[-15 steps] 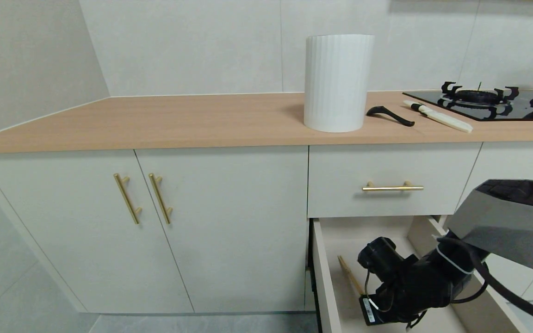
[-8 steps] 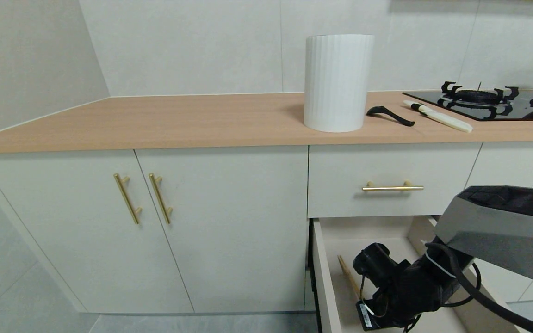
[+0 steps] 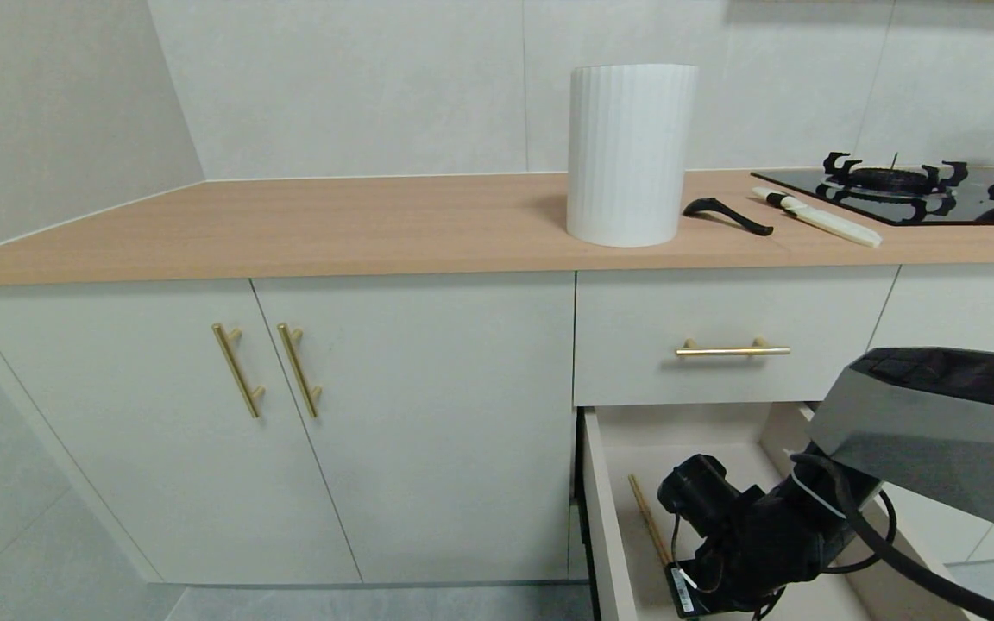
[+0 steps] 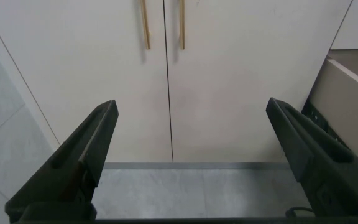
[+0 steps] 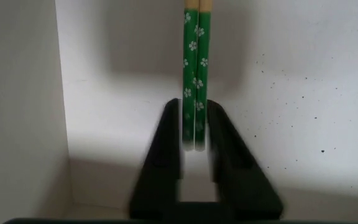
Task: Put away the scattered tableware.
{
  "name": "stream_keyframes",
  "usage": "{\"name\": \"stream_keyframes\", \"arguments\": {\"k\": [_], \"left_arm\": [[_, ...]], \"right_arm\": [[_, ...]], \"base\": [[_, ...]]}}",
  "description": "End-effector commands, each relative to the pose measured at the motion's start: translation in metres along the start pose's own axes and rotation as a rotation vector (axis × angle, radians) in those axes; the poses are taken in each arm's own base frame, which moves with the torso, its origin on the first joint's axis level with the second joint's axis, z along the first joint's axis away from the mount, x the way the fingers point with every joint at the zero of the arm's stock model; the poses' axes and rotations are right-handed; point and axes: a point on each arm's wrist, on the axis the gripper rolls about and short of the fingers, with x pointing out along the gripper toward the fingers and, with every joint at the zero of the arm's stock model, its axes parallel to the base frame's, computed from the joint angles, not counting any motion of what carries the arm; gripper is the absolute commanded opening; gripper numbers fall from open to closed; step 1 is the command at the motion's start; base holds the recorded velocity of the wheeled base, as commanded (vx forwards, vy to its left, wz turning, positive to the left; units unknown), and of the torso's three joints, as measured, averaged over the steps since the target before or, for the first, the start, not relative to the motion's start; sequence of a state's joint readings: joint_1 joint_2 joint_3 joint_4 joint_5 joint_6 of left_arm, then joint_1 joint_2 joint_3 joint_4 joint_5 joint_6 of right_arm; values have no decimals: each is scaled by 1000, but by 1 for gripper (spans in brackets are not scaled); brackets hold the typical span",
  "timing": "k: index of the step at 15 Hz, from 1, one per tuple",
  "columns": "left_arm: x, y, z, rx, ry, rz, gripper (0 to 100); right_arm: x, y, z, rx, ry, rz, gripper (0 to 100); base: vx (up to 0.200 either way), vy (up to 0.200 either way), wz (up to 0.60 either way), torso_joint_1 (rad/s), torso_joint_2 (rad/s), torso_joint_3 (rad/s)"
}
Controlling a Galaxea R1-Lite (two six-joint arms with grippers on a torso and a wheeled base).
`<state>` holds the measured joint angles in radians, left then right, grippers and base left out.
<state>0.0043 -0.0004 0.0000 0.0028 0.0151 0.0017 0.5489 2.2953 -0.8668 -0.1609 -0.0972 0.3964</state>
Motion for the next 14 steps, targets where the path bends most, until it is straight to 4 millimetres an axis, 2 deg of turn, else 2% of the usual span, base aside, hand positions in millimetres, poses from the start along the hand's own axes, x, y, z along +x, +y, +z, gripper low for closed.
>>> {"name": "stream_keyframes", "arguments": {"k": [1,7,9,11,14], "left_arm": [[0,0,0,0,-1,1,100],[0,0,0,0,-1,1,100],[0,0,0,0,1,1,100],[0,0,0,0,1,1,100],[0,0,0,0,-1,1,100]], "right_arm": [[0,0,0,-1,-1,-1,100],[-1,-1,-2,-1,5,-3,100],[-9,-2,0,2,-15,-7,100],[-39,-6,6,15,-98,-3,100],[-106,-16,18,47,-289,46,100]], "base": [[0,0,0,0,0,0],[0,0,0,0,0,0],[0,0,0,0,0,0],[0,0,0,0,0,0],[0,0,0,0,0,0]]}}
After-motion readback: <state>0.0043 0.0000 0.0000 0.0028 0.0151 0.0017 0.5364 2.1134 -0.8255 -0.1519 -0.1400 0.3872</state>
